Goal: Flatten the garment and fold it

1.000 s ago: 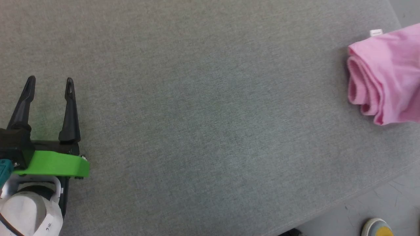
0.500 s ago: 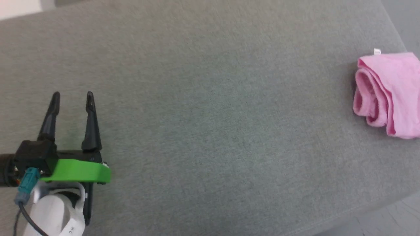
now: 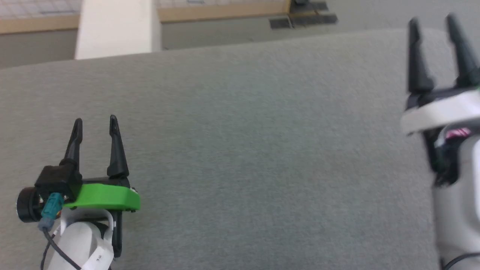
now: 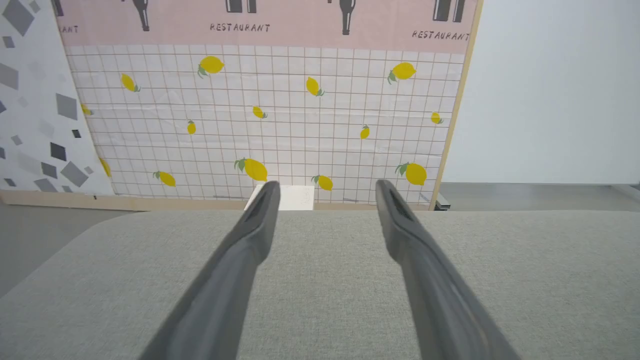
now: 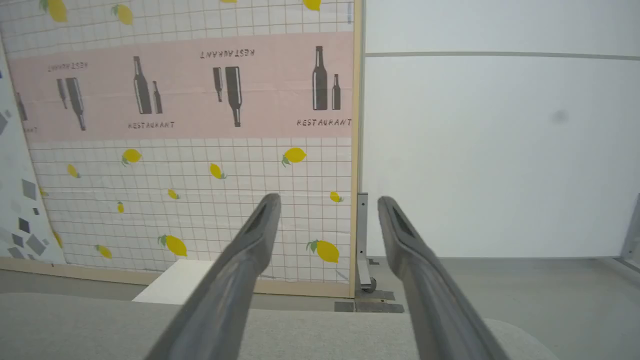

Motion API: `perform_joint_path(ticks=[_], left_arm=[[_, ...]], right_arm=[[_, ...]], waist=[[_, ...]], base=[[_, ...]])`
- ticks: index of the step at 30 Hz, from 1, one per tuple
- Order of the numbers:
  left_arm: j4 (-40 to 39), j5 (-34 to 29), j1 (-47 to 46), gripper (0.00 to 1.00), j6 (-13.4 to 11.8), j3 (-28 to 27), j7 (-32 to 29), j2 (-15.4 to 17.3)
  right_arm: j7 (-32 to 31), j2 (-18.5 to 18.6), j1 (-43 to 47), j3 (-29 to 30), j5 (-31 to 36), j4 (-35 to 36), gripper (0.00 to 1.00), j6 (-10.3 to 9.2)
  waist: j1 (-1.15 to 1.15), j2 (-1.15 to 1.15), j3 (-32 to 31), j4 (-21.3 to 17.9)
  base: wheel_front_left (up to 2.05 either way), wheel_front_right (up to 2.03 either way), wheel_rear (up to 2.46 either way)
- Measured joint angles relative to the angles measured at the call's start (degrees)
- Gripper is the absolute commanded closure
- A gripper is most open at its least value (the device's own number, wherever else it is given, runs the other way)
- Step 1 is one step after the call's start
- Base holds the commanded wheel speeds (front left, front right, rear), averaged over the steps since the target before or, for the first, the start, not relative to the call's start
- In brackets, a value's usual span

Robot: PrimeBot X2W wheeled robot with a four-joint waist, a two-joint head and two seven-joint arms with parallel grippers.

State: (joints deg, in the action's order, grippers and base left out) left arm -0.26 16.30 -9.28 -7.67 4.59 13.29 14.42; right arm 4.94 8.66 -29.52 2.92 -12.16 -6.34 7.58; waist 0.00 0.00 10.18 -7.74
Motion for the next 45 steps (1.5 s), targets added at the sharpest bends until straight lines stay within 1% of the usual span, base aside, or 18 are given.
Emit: perform_joint_path(ticks=[3, 5, 9, 14, 17, 25, 30, 34, 39, 40, 45], left_arm=[[1.9, 0.0, 0.0, 0.0, -0.3, 0.2, 0.2, -0.4], [3.0, 0.1, 0.0, 0.0, -0.6, 0.2, 0.3, -0.7], [5.1, 0.4, 0.1, 0.0, -1.0, 0.4, 0.5, -1.5], [7.4, 0.8, 0.2, 0.0, -1.0, 0.7, 0.7, -1.9], [8.8, 0.9, 0.5, 0.0, -0.4, 1.2, 0.9, -2.1], [12.0, 0.9, 1.7, 0.0, 1.5, 2.7, 1.2, -2.5], [14.5, 0.8, 2.1, 0.0, 3.5, 4.8, 1.2, -3.0], [16.0, 0.7, 2.2, 0.0, 4.1, 5.7, 1.3, -3.1], [16.8, 0.8, 2.2, 0.0, 4.2, 5.5, 1.3, -3.5], [16.9, 0.8, 2.2, 1.0, 4.1, 5.5, 1.2, -3.5], [16.8, 0.8, 2.2, 1.0, 4.1, 5.5, 1.2, -3.5]], right_arm=[[1.9, -3.9, 3.9, 0.4, 2.2, 0.6, 0.0, 0.01], [3.5, -5.0, 6.4, 0.8, 2.9, 0.7, 0.0, 0.01], [6.2, -5.6, 11.2, 1.3, 5.0, 0.4, 0.0, 0.0], [8.3, -5.7, 16.7, 0.9, 3.1, -0.9, 0.0, 0.0], [8.8, -5.7, 19.8, 0.5, 3.1, -1.6, 0.0, 0.0], [9.2, -5.7, 25.3, 1.0, 3.0, -2.8, 0.0, 0.0], [9.3, -5.7, 27.9, 1.5, 2.5, -3.9, 0.0, 0.0], [9.1, -5.7, 28.7, 1.3, 2.4, -4.4, 0.0, 0.0], [8.7, -5.7, 28.7, 1.0, 2.2, -4.5, 0.0, 0.0], [8.7, -5.7, 28.7, 1.0, 2.1, -4.5, 1.0, 0.01], [8.7, -5.7, 28.7, 1.0, 2.1, -4.5, 1.0, 0.01]], waist=[[0.0, 0.0, -2.0, 2.2], [0.0, 0.0, -3.3, 3.5], [0.0, 0.0, -5.4, 6.1], [0.0, 0.0, -7.6, 8.4], [0.0, 0.0, -8.8, 9.5], [0.0, 0.0, -10.8, 10.7], [0.0, 0.0, -11.4, 10.8], [0.0, 0.0, -11.5, 10.5], [0.0, 0.0, -11.7, 10.2], [0.0, 0.0, -11.7, 10.2], [0.0, 0.0, -11.7, 10.1]], base=[[0.0, 0.0, 0.0], [0.0, 0.0, 0.0], [0.0, 0.0, 0.0], [0.0, 0.0, 0.0], [0.0, 0.0, 0.0], [0.0, 0.0, 0.0], [0.0, 0.0, 0.0], [0.0, 0.0, 0.0], [0.0, 0.0, 0.0], [0.0, 0.0, 0.0], [0.0, 0.0, 0.0]])
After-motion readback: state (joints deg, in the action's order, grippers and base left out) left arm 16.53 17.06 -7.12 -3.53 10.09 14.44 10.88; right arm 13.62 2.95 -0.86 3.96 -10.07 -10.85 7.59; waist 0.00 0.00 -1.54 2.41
